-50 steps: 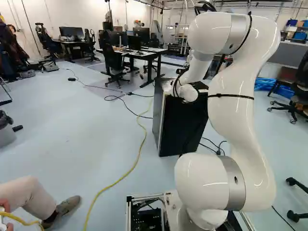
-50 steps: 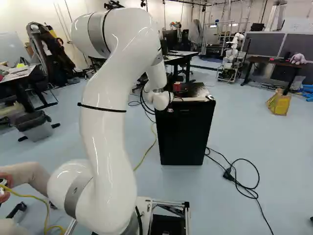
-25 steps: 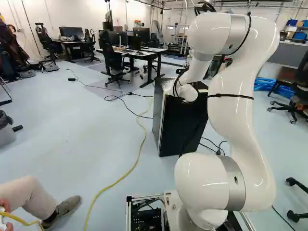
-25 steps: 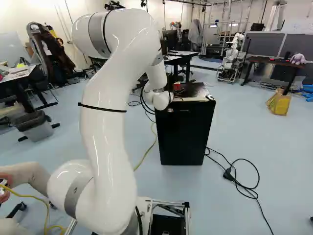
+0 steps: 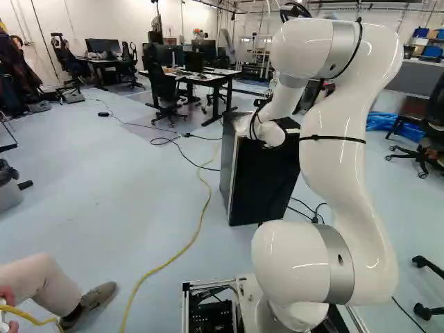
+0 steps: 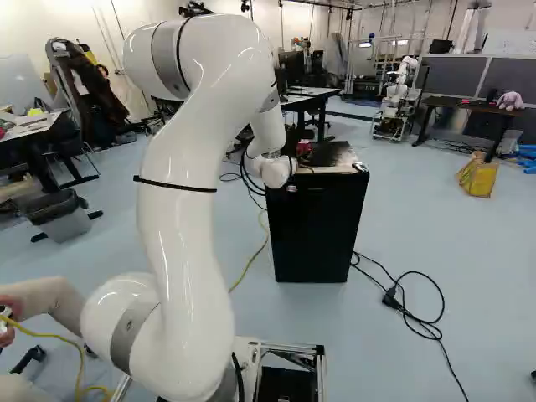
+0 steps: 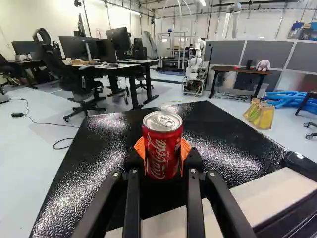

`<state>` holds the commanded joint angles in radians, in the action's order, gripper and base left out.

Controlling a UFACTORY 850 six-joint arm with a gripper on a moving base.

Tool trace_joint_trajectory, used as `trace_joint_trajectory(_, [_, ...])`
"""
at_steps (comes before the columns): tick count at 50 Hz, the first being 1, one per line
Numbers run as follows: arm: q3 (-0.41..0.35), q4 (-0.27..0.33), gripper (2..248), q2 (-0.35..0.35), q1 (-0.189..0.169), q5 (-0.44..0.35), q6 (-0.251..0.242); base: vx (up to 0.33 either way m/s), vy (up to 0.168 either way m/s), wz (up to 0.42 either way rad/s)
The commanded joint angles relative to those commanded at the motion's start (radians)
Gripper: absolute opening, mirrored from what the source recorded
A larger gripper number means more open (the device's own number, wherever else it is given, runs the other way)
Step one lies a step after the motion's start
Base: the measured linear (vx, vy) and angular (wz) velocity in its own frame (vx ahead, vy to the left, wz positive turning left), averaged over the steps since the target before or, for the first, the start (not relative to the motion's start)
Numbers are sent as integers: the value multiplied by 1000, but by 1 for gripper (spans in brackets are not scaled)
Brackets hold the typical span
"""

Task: Grab a drink from the fridge

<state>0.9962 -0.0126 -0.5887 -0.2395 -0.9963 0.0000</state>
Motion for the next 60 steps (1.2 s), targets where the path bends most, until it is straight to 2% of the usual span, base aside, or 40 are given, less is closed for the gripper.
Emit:
trace_joint_trajectory(36, [-4,0,87,64,0,0,0,0,0,0])
trace_joint_trajectory(60, [-11,0,87,75,2,1,0,0,0,0])
